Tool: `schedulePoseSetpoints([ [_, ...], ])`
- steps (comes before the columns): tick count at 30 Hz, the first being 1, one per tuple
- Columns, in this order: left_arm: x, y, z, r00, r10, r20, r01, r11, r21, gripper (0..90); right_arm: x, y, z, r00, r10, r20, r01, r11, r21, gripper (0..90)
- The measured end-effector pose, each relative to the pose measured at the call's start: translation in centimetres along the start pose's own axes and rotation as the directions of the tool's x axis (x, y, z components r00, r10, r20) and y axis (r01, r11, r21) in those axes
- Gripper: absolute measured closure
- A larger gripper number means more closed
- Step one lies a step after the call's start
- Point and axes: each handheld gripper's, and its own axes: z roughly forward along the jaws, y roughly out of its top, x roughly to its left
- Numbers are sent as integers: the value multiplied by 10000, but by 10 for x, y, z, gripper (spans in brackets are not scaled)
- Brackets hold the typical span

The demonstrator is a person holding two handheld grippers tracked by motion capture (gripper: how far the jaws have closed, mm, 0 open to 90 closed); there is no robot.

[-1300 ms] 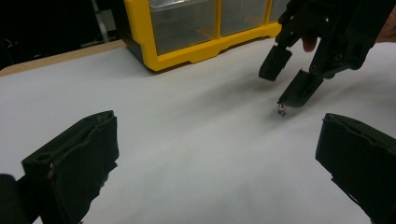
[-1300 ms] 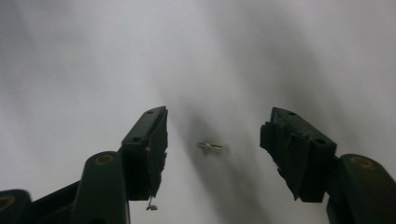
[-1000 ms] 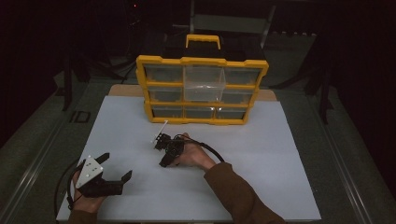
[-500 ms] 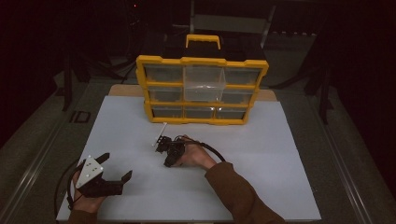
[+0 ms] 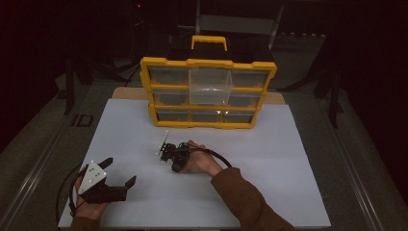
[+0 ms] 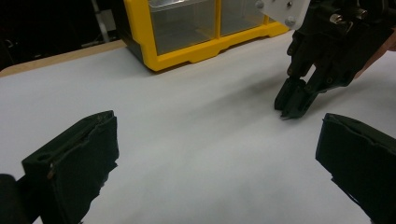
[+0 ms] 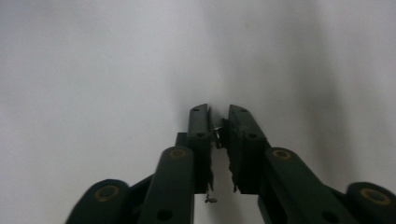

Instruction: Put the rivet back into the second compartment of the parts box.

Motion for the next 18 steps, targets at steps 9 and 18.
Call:
schedulePoseSetpoints([
  [9,0,0,0,10000,2,28,-2,10000,2,0,-5,-3,-1,9996,208,-201,-207,9998,47,827],
  [18,0,0,0,10000,5,14,-5,10000,23,0,-17,-17,-5,9981,579,-187,-577,9983,114,828],
])
